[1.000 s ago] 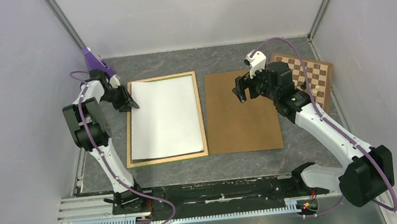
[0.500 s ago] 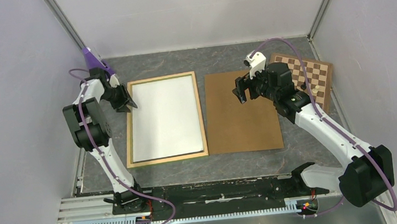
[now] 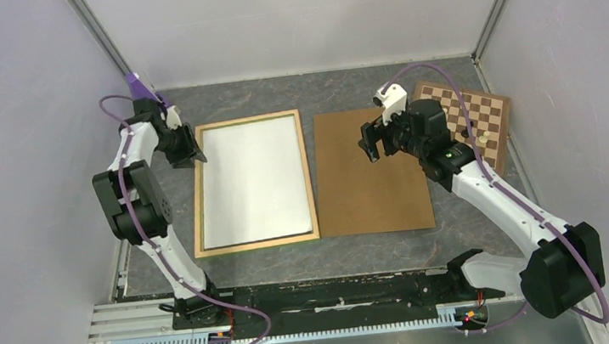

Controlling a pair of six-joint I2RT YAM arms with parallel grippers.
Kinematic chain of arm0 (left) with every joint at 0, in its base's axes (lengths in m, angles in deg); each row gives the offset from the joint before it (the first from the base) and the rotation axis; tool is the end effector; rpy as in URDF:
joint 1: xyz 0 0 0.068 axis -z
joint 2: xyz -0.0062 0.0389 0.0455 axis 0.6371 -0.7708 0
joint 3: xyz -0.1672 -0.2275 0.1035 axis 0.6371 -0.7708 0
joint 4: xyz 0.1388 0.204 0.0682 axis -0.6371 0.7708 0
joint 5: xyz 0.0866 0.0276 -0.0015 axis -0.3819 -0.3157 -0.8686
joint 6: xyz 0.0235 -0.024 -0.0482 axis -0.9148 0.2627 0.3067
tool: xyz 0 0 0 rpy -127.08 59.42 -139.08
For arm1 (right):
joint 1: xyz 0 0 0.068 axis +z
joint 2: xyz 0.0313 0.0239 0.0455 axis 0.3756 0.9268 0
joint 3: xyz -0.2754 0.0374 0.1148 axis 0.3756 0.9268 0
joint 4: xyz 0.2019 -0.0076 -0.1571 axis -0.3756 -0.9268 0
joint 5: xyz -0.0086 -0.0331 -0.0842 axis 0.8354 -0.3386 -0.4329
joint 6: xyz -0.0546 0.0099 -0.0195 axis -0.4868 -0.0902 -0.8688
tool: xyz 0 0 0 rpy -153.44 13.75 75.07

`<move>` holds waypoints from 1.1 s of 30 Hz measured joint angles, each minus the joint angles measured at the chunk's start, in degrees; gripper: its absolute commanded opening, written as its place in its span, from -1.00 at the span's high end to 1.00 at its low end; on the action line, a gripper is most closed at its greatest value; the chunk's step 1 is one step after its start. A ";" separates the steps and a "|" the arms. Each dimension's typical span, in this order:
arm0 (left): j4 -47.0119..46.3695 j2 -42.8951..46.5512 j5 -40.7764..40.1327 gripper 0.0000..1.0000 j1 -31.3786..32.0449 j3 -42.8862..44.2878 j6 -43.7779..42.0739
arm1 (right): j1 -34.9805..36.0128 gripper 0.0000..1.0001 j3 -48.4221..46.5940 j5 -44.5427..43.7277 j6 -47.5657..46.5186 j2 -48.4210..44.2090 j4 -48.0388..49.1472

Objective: Put the photo into the frame

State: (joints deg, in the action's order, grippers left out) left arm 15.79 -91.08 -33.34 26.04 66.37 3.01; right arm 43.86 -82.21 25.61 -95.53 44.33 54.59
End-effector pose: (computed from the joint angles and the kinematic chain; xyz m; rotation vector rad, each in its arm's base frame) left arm 0.4029 0.0831 0.2406 -0.3444 2.7242 -0.4042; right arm 0.2391 0.1038 0.3308 -0.5868 1.8972 0.3558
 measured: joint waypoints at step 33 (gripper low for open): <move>-7.52 6.84 -3.78 0.01 18.49 -18.27 -5.44 | -1.79 -0.71 9.38 -2.23 -6.21 -0.98 3.04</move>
State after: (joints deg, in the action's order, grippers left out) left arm 8.27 -84.23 -37.12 44.53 48.10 -2.43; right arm 42.07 -72.83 23.38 -101.74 43.34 57.63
